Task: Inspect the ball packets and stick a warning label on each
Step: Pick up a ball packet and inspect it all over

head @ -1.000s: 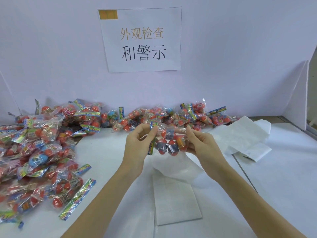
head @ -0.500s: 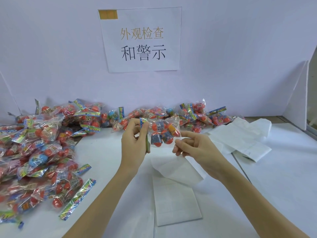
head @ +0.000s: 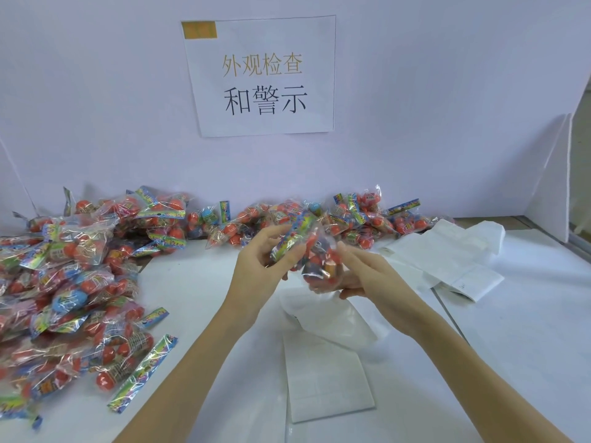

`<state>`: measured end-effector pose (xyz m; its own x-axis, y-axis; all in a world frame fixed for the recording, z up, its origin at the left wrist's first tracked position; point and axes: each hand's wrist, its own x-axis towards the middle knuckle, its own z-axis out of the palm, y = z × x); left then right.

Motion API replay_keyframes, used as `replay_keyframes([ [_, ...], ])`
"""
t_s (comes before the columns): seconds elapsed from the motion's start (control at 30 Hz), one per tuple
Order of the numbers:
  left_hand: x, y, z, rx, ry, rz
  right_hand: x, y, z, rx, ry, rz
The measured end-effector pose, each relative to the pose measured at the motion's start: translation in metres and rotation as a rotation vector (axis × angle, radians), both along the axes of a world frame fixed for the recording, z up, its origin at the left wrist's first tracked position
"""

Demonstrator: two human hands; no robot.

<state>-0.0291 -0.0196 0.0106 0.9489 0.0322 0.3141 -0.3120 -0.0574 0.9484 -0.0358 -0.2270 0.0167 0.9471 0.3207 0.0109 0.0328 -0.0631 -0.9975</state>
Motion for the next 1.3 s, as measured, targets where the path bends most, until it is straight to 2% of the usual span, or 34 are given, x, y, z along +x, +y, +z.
replay_keyframes([
  [0.17,-0.001,-0.002,0.001,-0.154,0.052,0.002,0.002,0.002,-0.004,0.074,-0.065,-0.115],
  [0.5,0.001,-0.004,-0.002,-0.129,0.054,0.140,0.001,0.003,-0.003,0.040,-0.031,-0.040],
  [0.6,-0.001,-0.003,0.000,-0.142,0.046,0.186,0.000,0.002,-0.002,0.015,-0.076,0.027],
  [0.73,-0.003,-0.005,0.003,-0.180,0.035,-0.002,0.002,0.001,-0.007,-0.013,-0.128,-0.012],
  [0.87,-0.004,-0.006,0.003,-0.123,-0.050,-0.036,0.004,0.000,-0.010,-0.031,-0.113,-0.011],
  [0.97,-0.006,-0.008,0.002,-0.114,-0.034,-0.017,0.005,0.003,-0.009,-0.019,-0.109,-0.015],
  [1.1,-0.006,-0.009,-0.002,0.040,-0.044,-0.170,0.007,0.003,-0.011,-0.003,-0.090,-0.088],
  [1.2,-0.004,-0.008,-0.005,0.207,-0.127,-0.031,0.010,-0.002,-0.013,0.077,-0.050,-0.117],
  [1.23,-0.004,-0.008,-0.007,0.266,-0.160,0.045,0.010,-0.005,-0.014,0.060,-0.054,-0.072],
  [1.3,-0.003,-0.008,-0.010,0.348,-0.247,0.137,0.011,-0.012,-0.016,-0.102,-0.080,0.058],
])
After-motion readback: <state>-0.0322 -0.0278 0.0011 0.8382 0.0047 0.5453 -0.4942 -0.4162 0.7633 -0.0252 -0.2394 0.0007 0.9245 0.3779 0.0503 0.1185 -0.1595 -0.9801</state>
